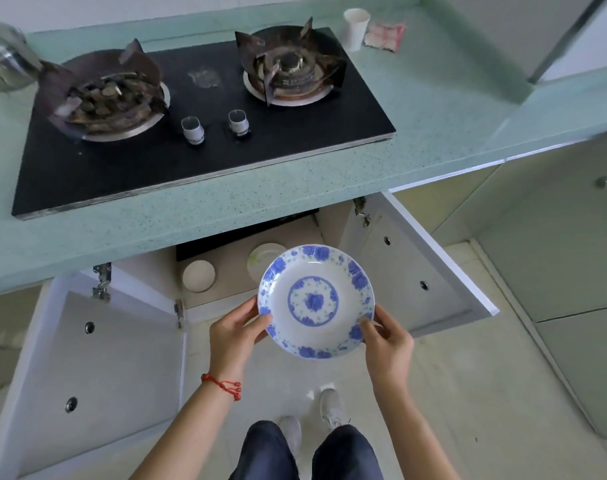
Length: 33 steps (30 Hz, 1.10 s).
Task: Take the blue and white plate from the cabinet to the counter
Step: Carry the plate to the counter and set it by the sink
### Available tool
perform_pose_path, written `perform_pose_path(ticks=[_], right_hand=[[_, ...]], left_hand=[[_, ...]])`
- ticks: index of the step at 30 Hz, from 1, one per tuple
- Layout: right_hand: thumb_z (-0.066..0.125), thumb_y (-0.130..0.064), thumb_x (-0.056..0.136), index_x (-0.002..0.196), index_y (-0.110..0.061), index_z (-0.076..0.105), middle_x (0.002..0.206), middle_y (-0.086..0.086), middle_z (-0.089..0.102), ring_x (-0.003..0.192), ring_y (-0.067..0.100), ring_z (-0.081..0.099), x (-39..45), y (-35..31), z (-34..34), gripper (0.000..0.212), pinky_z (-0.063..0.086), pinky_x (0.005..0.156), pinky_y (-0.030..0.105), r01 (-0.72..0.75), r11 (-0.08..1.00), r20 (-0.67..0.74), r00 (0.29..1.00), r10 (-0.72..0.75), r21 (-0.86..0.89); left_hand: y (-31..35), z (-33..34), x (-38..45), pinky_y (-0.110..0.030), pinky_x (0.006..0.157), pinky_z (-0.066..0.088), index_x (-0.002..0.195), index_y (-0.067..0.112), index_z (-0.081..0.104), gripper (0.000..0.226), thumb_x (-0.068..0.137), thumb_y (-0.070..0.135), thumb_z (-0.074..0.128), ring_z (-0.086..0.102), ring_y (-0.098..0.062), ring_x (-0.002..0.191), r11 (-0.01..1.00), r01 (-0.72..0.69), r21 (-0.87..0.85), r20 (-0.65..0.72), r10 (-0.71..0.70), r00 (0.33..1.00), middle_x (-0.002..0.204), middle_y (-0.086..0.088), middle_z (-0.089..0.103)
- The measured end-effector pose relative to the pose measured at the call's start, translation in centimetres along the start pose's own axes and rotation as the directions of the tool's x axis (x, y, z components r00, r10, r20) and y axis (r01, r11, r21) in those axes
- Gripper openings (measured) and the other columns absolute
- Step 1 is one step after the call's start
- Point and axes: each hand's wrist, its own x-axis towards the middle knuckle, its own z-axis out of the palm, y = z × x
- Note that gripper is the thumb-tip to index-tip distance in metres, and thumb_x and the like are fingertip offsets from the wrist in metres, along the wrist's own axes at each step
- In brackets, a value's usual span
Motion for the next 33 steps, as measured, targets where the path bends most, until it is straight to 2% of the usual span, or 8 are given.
perform_pose_path(ticks=[3, 7, 12, 14, 18, 21, 29, 33], right_hand=[[0.055, 0.002, 0.084, 0.104, -0.018, 0.067, 0.058, -0.020, 0.069, 0.059, -0.003, 0.065, -1.9, -1.4, -1.4, 0.031, 0.051, 0.050, 0.011, 0.009, 0.999, -0.033, 0.999, -0.008, 0.043], [0.056, 0.002, 0.084, 0.100, -0.020, 0.066, 0.057, -0.022, 0.069, 0.060, -0.002, 0.066, -3.9, -2.8, -3.4, 0.029, 0.053, 0.052, 0.013, 0.033, 0.993, -0.088, 0.996, -0.024, 0.110], [0.058, 0.000, 0.083, 0.089, -0.029, 0.065, 0.059, -0.024, 0.069, 0.060, -0.001, 0.066, -5.1, -3.8, -6.4, 0.031, 0.058, 0.058, 0.021, 0.050, 0.987, -0.170, 0.985, -0.024, 0.152], [0.058, 0.002, 0.083, 0.082, -0.035, 0.064, 0.060, -0.023, 0.070, 0.060, 0.000, 0.066, -5.3, -4.1, -7.8, 0.037, 0.058, 0.059, 0.024, 0.073, 0.985, -0.195, 0.980, -0.042, 0.154], [0.058, 0.004, 0.082, 0.084, -0.031, 0.068, 0.062, -0.018, 0.072, 0.059, 0.003, 0.066, -5.4, -4.4, -10.9, 0.037, 0.057, 0.058, 0.024, 0.093, 0.981, -0.249, 0.967, -0.048, 0.173], [0.058, 0.006, 0.081, 0.079, -0.038, 0.068, 0.062, -0.012, 0.073, 0.058, 0.006, 0.064, -5.5, -4.4, -13.3, 0.044, 0.056, 0.060, 0.031, 0.090, 0.978, -0.289, 0.957, -0.033, 0.186], [0.061, 0.004, 0.080, 0.098, -0.023, 0.069, 0.068, -0.013, 0.074, 0.066, 0.010, 0.069, -6.3, -3.2, -19.0, 0.033, 0.058, 0.068, 0.040, 0.085, 0.964, -0.440, 0.897, 0.036, 0.254], [0.061, 0.005, 0.080, 0.107, -0.010, 0.067, 0.071, -0.013, 0.075, 0.066, 0.009, 0.069, -7.1, -2.0, -22.0, 0.031, 0.058, 0.059, 0.028, 0.097, 0.952, -0.524, 0.848, 0.073, 0.289]], left_hand=[[1.4, 0.3, -1.3, -0.021, 0.066, 0.058, 0.092, 0.031, 0.071, 0.035, 0.077, 0.001, 0.064, 0.069, -0.011, 0.078, 1.000, -0.019, 0.005, 0.058, 0.018, 0.998, 0.077, 0.012, 0.076], [3.0, 1.2, -2.5, -0.020, 0.063, 0.057, 0.097, 0.025, 0.070, 0.033, 0.075, 0.001, 0.068, 0.069, -0.019, 0.083, 1.000, -0.030, -0.008, 0.140, 0.031, 0.990, 0.079, 0.010, 0.076], [4.4, 3.5, -3.7, -0.020, 0.063, 0.057, 0.088, 0.034, 0.070, 0.035, 0.076, 0.001, 0.068, 0.070, -0.021, 0.085, 0.999, -0.044, -0.001, 0.235, 0.043, 0.971, 0.086, 0.005, 0.076], [4.6, 4.7, -4.2, -0.020, 0.061, 0.057, 0.090, 0.034, 0.069, 0.034, 0.076, 0.002, 0.067, 0.070, -0.020, 0.085, 0.999, -0.044, 0.007, 0.259, 0.041, 0.965, 0.086, 0.006, 0.076], [5.1, 7.7, -5.4, -0.017, 0.060, 0.056, 0.098, 0.023, 0.068, 0.033, 0.076, -0.001, 0.065, 0.071, -0.012, 0.079, 0.999, -0.039, 0.007, 0.320, 0.034, 0.947, 0.080, 0.011, 0.076], [5.5, 10.1, -6.5, -0.017, 0.059, 0.056, 0.091, 0.023, 0.069, 0.033, 0.076, -0.005, 0.062, 0.070, -0.009, 0.073, 1.000, -0.021, -0.007, 0.379, 0.022, 0.925, 0.077, 0.010, 0.076], [5.3, 16.1, -8.5, -0.018, 0.058, 0.056, 0.092, 0.019, 0.069, 0.030, 0.075, -0.005, 0.064, 0.071, -0.012, 0.075, 0.999, -0.018, 0.048, 0.523, -0.010, 0.852, 0.081, 0.004, 0.077], [4.5, 19.5, -9.6, -0.019, 0.058, 0.056, 0.094, 0.017, 0.068, 0.032, 0.073, -0.007, 0.066, 0.071, -0.013, 0.075, 0.996, 0.004, 0.094, 0.591, -0.059, 0.804, 0.081, 0.003, 0.077]])
